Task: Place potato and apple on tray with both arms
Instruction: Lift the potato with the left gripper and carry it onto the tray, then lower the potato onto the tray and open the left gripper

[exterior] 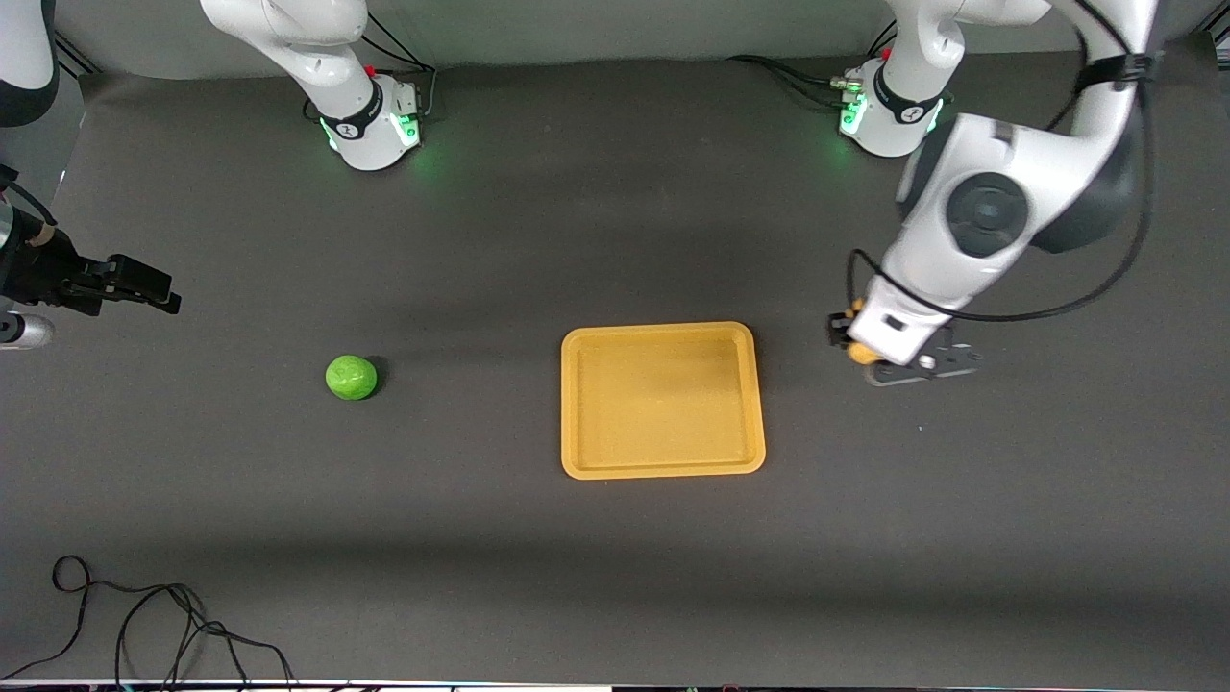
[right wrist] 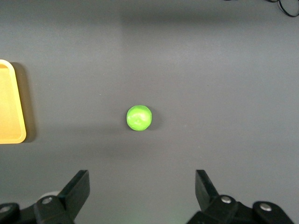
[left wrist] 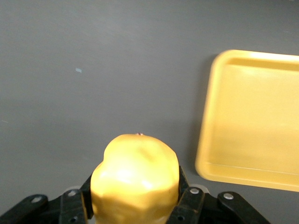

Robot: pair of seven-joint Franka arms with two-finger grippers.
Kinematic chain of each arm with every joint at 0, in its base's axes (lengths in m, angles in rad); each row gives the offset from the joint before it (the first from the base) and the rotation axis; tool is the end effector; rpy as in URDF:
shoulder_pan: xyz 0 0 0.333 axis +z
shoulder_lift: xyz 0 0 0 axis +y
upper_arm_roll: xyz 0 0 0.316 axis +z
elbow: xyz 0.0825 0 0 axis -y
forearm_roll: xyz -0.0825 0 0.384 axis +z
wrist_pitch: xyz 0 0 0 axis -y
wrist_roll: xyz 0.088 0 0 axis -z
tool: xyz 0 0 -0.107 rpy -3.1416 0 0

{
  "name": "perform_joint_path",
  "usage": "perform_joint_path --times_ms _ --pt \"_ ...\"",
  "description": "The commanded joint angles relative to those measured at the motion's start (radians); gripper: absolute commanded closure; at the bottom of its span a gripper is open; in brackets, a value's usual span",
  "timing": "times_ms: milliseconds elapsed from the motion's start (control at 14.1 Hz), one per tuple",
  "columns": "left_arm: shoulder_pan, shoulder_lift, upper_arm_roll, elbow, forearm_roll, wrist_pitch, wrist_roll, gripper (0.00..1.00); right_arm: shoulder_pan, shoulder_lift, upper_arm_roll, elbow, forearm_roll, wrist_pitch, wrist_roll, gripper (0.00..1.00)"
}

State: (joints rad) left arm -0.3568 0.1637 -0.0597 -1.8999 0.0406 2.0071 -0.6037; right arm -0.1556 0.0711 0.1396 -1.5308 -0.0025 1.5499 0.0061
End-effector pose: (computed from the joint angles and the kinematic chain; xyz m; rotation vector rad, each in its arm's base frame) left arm 0.5429 -0.2362 0.4107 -3.0794 -0.2617 0.0557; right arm 0.5731 -0.0123 0.6018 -3.1327 0.0347 0.0803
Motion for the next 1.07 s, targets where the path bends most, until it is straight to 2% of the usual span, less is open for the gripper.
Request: perform_joint_path --times_ms 0,284,426,569,782,995 --pt "-0.102 0.066 0.015 0.028 0.019 0.083 -0.149 0.72 0.008 -0.007 0.0 0.009 -0.019 -0.016 0.006 0.0" --pt "-0.169 0.218 0.017 0.093 0.062 0.177 -0.24 0.68 0.008 -0.007 -0.003 0.009 -0.02 -0.016 0.009 0.0" --pt "-0.172 0.313 0.017 0.146 0.099 0.205 -0.266 0.68 0.005 -0.008 -0.011 0.009 -0.024 -0.002 -0.001 0.0" --pt "-0.172 0.376 0.018 0.153 0.102 0.275 -0.275 0.67 0.005 -0.01 -0.011 0.008 -0.024 0.01 -0.002 0.0" --pt "-0.174 0.433 0.018 0.153 0.122 0.304 -0.277 0.64 0.005 -0.019 -0.011 0.008 -0.011 0.016 0.002 0.0" --pt "-0.175 0.47 0.017 0.153 0.122 0.35 -0.277 0.57 0.005 -0.024 -0.012 0.008 -0.01 0.016 0.008 0.0"
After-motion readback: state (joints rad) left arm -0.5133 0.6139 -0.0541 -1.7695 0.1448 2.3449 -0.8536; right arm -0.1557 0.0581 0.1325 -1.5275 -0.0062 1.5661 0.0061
